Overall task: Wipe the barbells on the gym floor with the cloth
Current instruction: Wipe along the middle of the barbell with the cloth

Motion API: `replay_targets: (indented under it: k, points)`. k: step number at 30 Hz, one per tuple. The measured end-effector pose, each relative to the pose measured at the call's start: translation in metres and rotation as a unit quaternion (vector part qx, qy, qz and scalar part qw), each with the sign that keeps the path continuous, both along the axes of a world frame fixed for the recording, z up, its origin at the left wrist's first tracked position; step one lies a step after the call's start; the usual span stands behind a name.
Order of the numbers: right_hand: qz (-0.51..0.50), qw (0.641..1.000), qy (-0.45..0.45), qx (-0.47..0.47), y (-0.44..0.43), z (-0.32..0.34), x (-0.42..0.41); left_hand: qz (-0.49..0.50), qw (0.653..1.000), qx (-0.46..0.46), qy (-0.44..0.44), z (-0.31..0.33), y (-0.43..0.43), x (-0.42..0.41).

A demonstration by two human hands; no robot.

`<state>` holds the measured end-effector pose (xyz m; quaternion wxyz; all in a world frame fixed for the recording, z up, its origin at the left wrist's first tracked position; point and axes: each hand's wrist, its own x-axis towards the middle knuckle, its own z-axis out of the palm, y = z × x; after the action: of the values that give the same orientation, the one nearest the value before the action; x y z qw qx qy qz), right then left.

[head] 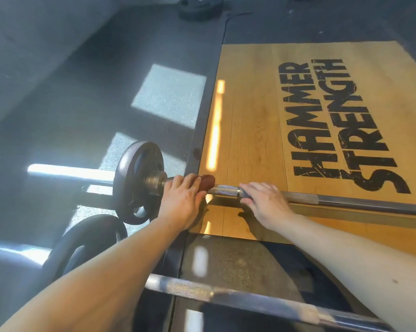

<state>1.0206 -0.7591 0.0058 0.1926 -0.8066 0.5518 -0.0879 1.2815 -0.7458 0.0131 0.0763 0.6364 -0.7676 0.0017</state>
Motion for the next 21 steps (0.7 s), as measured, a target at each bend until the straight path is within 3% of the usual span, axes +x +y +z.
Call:
replay_targets:
  k: [5,9,16,19,21]
  points:
    - [-0.043,0.998,-0.03,-0.043,-0.005,-0.019,0.008,-0.082,0.996,0.035,0.009,-0.007,-0.022,-0.005]
    - [-0.06,0.993,-0.053,-0.083,-0.005,-0.03,0.013,-0.147,0.989,0.01,0.025,-0.011,-0.024,0.004]
    - [-0.071,0.993,-0.063,-0.074,-0.006,-0.033,0.013,-0.059,0.997,-0.047,0.027,-0.009,-0.014,0.073]
    - [-0.084,0.992,-0.07,-0.061,-0.006,-0.029,0.018,-0.05,0.993,-0.026,0.101,-0.016,-0.015,0.038]
    - [-0.084,0.993,-0.061,-0.051,-0.007,-0.027,0.017,-0.117,0.987,-0.039,0.106,-0.022,-0.023,-0.011]
